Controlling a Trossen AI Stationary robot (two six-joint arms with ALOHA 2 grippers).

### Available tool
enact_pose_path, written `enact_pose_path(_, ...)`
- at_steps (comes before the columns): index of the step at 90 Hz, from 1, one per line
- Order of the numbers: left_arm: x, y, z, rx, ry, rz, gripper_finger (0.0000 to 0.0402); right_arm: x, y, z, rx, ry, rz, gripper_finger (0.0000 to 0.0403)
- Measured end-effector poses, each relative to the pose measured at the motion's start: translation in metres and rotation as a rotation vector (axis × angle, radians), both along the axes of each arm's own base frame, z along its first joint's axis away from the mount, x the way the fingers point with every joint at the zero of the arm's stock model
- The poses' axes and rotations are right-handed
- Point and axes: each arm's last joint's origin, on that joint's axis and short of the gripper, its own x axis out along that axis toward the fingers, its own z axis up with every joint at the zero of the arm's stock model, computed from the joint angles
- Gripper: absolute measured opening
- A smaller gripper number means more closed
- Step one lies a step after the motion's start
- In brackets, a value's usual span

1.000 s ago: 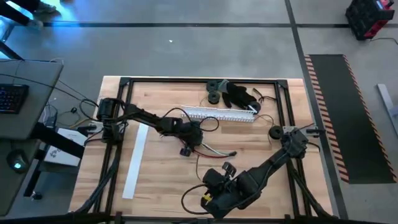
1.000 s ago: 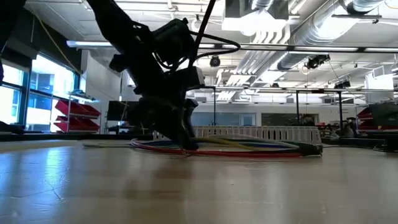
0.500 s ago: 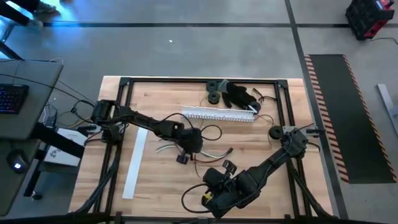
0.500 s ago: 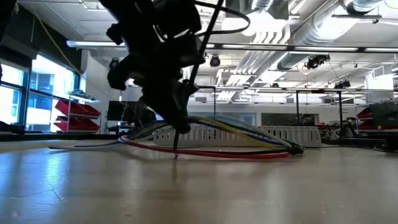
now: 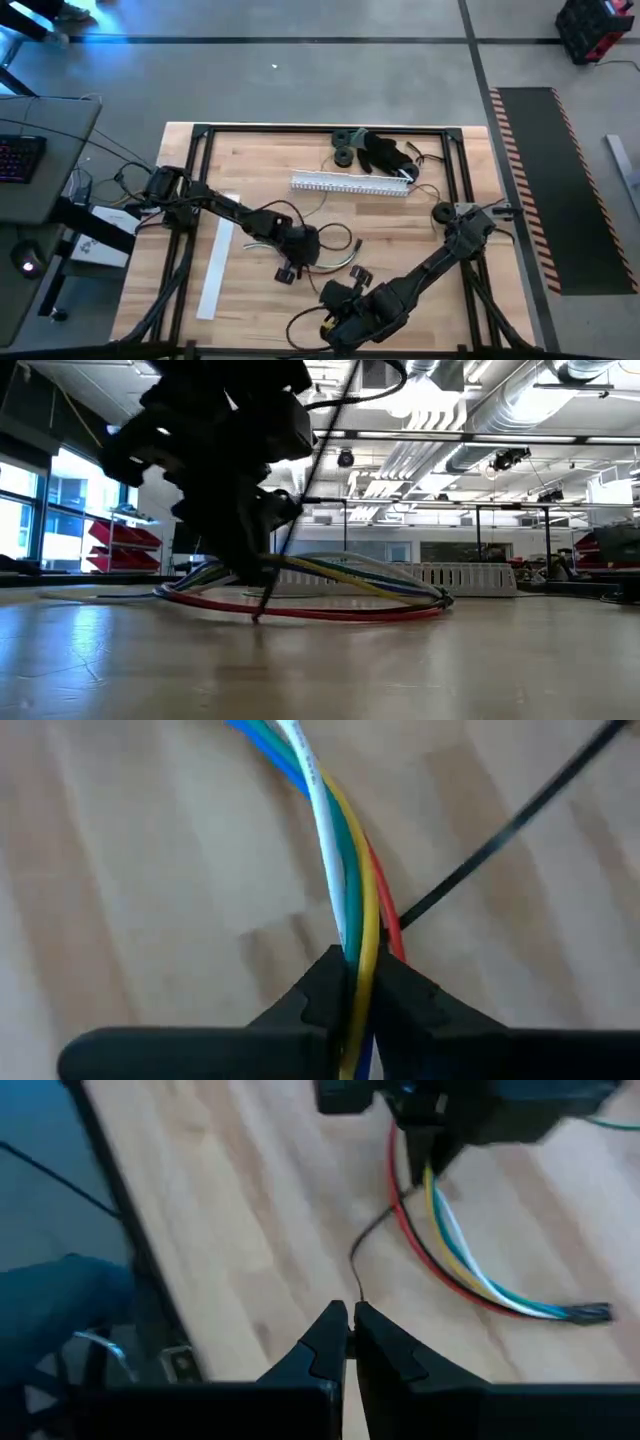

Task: Ziptie cables
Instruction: Wrap the cable wire using a black zip tie

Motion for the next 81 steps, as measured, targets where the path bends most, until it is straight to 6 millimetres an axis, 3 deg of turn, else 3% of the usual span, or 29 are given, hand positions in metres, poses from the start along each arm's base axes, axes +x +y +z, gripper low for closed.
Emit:
enact_pose_path(16,-0.005,-0.01,0.002,-0.001,0.011,-0.019,0.0077,0.017,0.013,-0.027,0.025,-0.032,0.006,0.0)
enact_pose_path(39,-0.012,-0.011,0.024,-0.011,-0.025,-0.025,0.0124,0.039,0.016,-0.081,-0.014,0.009,-0.017,0.0)
enact_pose_path(61,-0.03,-0.008,0.044,0.075,0.007,0.079,0.012,0.056,0.002,-0.117,-0.13,0.009,-0.098,0.0)
enact_pose_path(81,-0.047,-0.032,0.04,0.172,0.014,0.171,0.0101,0.071,-0.016,-0.143,-0.184,0.036,-0.121,0.0)
